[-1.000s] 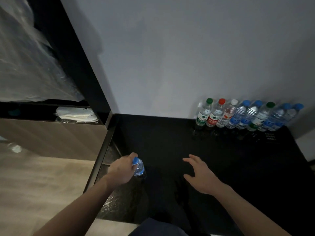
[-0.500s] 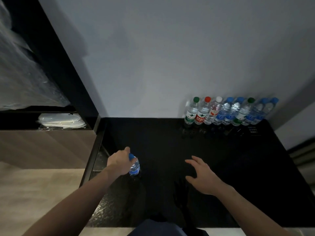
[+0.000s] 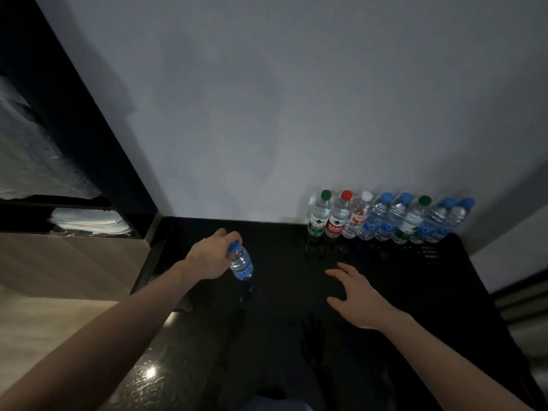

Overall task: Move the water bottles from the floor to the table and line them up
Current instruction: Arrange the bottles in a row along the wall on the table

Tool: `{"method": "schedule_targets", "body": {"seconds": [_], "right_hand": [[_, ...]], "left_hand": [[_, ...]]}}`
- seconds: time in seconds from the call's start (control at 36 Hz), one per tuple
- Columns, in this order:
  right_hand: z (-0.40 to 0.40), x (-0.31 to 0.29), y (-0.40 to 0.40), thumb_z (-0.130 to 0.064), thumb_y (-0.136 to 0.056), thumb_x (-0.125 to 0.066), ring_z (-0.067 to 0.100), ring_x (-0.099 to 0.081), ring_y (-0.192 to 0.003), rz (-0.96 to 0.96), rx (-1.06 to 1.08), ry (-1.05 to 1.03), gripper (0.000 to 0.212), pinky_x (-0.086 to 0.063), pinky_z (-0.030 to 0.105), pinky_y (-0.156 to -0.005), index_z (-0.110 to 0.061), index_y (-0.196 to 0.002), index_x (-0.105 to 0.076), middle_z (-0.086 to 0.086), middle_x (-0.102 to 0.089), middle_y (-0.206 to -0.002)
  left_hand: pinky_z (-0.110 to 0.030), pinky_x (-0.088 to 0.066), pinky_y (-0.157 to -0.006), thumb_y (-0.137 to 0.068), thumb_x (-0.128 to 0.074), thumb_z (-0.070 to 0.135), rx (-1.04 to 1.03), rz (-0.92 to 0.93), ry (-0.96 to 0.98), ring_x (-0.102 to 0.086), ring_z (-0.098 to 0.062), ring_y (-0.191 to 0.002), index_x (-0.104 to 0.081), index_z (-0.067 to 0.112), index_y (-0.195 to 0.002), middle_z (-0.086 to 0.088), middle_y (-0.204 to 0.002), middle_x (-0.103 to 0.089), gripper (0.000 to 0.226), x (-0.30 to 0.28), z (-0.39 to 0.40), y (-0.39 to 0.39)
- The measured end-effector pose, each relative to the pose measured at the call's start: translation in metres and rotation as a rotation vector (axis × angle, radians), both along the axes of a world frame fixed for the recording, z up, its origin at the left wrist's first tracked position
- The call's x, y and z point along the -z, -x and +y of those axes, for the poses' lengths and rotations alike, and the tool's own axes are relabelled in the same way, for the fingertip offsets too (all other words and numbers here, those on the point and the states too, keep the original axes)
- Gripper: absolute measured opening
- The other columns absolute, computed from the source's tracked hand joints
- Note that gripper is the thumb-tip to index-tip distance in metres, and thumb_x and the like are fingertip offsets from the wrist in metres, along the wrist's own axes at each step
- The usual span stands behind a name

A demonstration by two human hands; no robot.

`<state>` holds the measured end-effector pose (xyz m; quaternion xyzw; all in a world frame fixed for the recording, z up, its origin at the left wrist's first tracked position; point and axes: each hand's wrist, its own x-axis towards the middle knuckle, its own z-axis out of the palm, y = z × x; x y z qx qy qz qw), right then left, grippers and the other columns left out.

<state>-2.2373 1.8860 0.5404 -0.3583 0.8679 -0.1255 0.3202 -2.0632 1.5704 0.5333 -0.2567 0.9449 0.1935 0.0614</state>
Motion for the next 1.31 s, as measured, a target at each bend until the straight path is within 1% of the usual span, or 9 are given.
{"method": "schedule_targets", "body": {"seconds": [0.19,0.33,0.47,0.58,0.75,0.89,1.03,1.17,1.31], "right_hand": [[0.002,-0.012,0.049,-0.041,-0.094,-0.065,0.024,-0.016,-0.152,0.039,-0.016,0.038,0.067,-0.027,0.041,-0.121,-0.035,-0.153,-0.032,-0.007,-0.008,-0.166],[0.003,-0.017,0.08,-0.039,-0.094,-0.066,0.024,-0.016,-0.152,0.058,-0.011,0.069,0.066,-0.025,0.04,-0.121,-0.035,-0.152,-0.034,-0.007,-0.01,-0.166],[0.003,-0.021,0.102,-0.04,-0.094,-0.066,0.025,-0.018,-0.152,0.076,-0.019,0.084,0.068,-0.025,0.039,-0.12,-0.033,-0.153,-0.034,-0.006,-0.013,-0.165],[0.003,-0.025,0.119,-0.038,-0.094,-0.066,0.025,-0.018,-0.152,0.077,-0.021,0.096,0.068,-0.025,0.04,-0.122,-0.031,-0.154,-0.034,-0.005,-0.014,-0.165],[0.002,-0.03,0.144,-0.036,-0.094,-0.067,0.024,-0.024,-0.15,0.098,-0.03,0.122,0.066,-0.027,0.042,-0.122,-0.029,-0.153,-0.036,-0.005,-0.018,-0.163],[-0.003,-0.034,0.167,-0.033,-0.095,-0.066,0.025,-0.029,-0.147,0.119,-0.021,0.13,0.066,-0.03,0.041,-0.121,-0.029,-0.153,-0.036,-0.003,-0.02,-0.162],[-0.013,-0.034,0.191,-0.032,-0.094,-0.065,0.03,-0.026,-0.148,0.146,-0.014,0.096,0.063,-0.03,0.045,-0.12,-0.026,-0.151,-0.039,0.001,-0.021,-0.162],[-0.025,-0.034,0.211,-0.028,-0.093,-0.065,0.032,-0.03,-0.144,0.175,-0.031,0.11,0.059,-0.031,0.045,-0.119,-0.022,-0.148,-0.043,0.005,-0.028,-0.158],[-0.04,-0.032,0.23,-0.022,-0.093,-0.064,0.032,-0.028,-0.145,0.203,-0.041,0.132,0.054,-0.029,0.044,-0.119,-0.022,-0.144,-0.046,0.006,-0.029,-0.158]], "left_hand": [[-0.031,-0.049,-0.074,-0.097,-0.057,0.025,0.055,-0.023,0.06,-0.058,-0.017,-0.086,-0.049,0.032,-0.121,0.004,-0.112,-0.048,0.027,-0.022,0.001,0.054],[-0.033,-0.047,-0.073,-0.098,-0.056,0.037,0.032,-0.051,0.081,-0.058,-0.018,-0.087,-0.048,0.029,-0.108,0.0,-0.104,-0.059,0.015,-0.031,0.005,0.091],[-0.033,-0.046,-0.068,-0.099,-0.05,0.054,-0.072,-0.133,0.168,-0.057,-0.018,-0.081,-0.05,0.019,-0.103,0.001,-0.089,-0.058,0.036,-0.038,0.012,0.128],[-0.033,-0.045,-0.069,-0.099,-0.047,0.057,-0.106,-0.182,0.205,-0.056,-0.02,-0.084,-0.05,0.016,-0.103,-0.002,-0.093,-0.058,0.042,-0.036,0.017,0.154],[-0.033,-0.047,-0.068,-0.101,-0.048,0.048,-0.072,-0.21,0.208,-0.058,-0.021,-0.083,-0.05,0.017,-0.113,-0.001,-0.093,-0.057,0.033,-0.028,0.021,0.188],[-0.029,-0.041,-0.06,-0.1,-0.051,0.028,-0.025,-0.23,0.203,-0.048,-0.014,-0.068,-0.048,0.019,-0.117,0.002,-0.085,-0.048,0.02,-0.017,0.02,0.213],[-0.031,-0.043,-0.064,-0.094,-0.057,0.017,0.011,-0.273,0.216,-0.048,-0.018,-0.074,-0.046,0.022,-0.122,-0.001,-0.099,-0.046,0.03,-0.008,0.017,0.239],[-0.032,-0.044,-0.065,-0.088,-0.067,0.01,0.058,-0.251,0.225,-0.05,-0.021,-0.079,-0.048,0.025,-0.127,-0.001,-0.102,-0.043,0.046,0.005,0.013,0.259],[-0.03,-0.043,-0.065,-0.085,-0.07,0.007,0.088,-0.215,0.212,-0.049,-0.018,-0.075,-0.05,0.025,-0.124,0.001,-0.098,-0.04,0.048,0.019,0.01,0.272]]}}
